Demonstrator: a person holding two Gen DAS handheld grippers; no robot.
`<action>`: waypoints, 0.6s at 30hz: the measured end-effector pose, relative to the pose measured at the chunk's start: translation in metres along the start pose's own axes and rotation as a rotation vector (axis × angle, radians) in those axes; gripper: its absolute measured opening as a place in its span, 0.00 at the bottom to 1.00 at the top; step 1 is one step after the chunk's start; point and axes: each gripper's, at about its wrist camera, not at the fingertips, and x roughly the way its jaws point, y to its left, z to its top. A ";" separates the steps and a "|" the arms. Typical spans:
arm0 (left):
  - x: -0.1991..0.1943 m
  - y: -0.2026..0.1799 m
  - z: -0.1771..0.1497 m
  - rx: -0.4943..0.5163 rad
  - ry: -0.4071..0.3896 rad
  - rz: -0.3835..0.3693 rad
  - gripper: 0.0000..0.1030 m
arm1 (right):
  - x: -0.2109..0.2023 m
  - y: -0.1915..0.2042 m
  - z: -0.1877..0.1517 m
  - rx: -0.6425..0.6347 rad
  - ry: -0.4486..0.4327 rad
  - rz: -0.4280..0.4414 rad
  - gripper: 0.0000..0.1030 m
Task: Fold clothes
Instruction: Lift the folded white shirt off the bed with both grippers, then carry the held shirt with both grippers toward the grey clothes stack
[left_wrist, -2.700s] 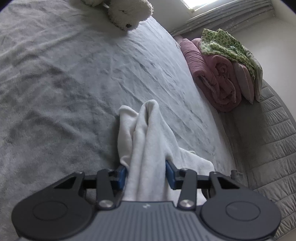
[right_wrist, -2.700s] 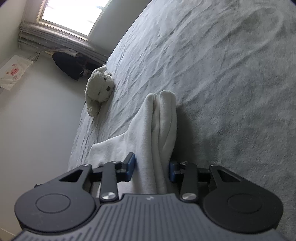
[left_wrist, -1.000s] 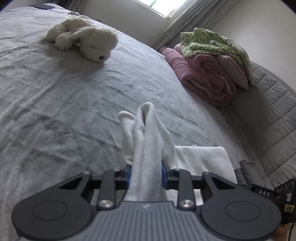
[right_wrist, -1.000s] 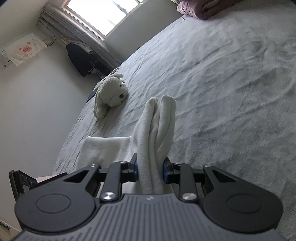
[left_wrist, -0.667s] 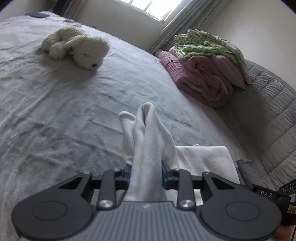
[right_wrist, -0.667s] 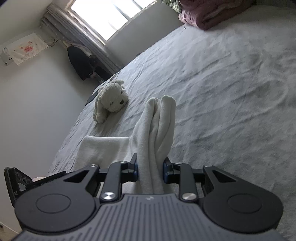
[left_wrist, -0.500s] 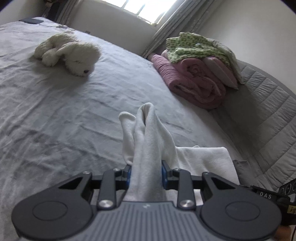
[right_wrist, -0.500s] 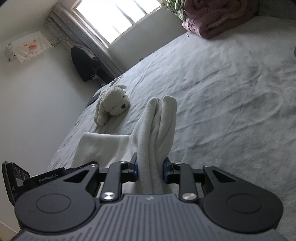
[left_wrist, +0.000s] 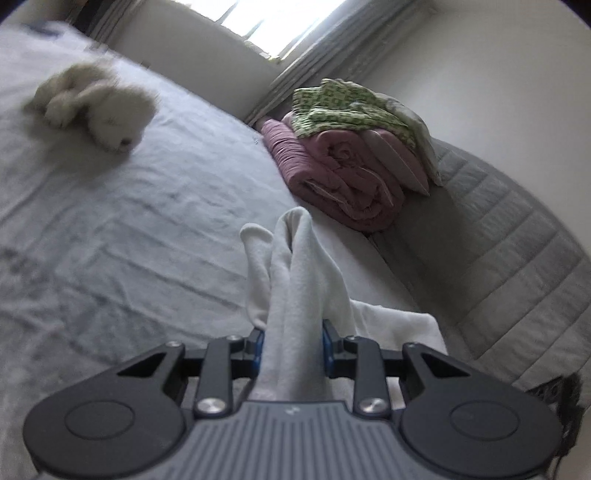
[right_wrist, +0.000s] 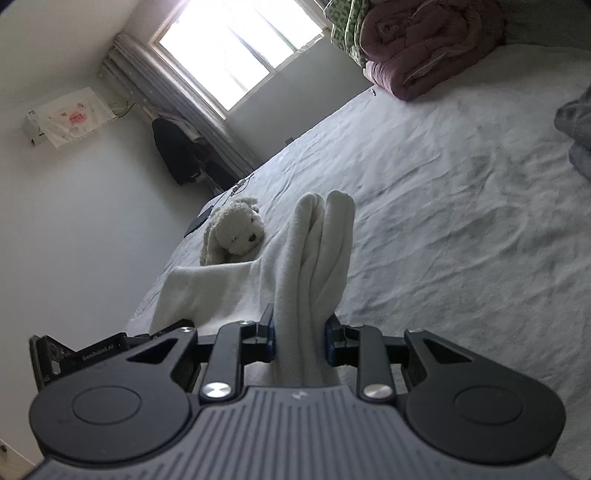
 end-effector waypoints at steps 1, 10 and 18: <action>0.003 -0.004 0.000 0.016 0.000 0.005 0.28 | 0.000 -0.001 0.000 -0.001 -0.001 -0.007 0.27; 0.068 -0.054 0.019 0.082 0.032 -0.093 0.28 | -0.026 -0.032 0.015 0.066 -0.098 -0.040 0.27; 0.149 -0.130 0.023 0.144 0.103 -0.203 0.28 | -0.077 -0.080 0.037 0.170 -0.278 -0.152 0.27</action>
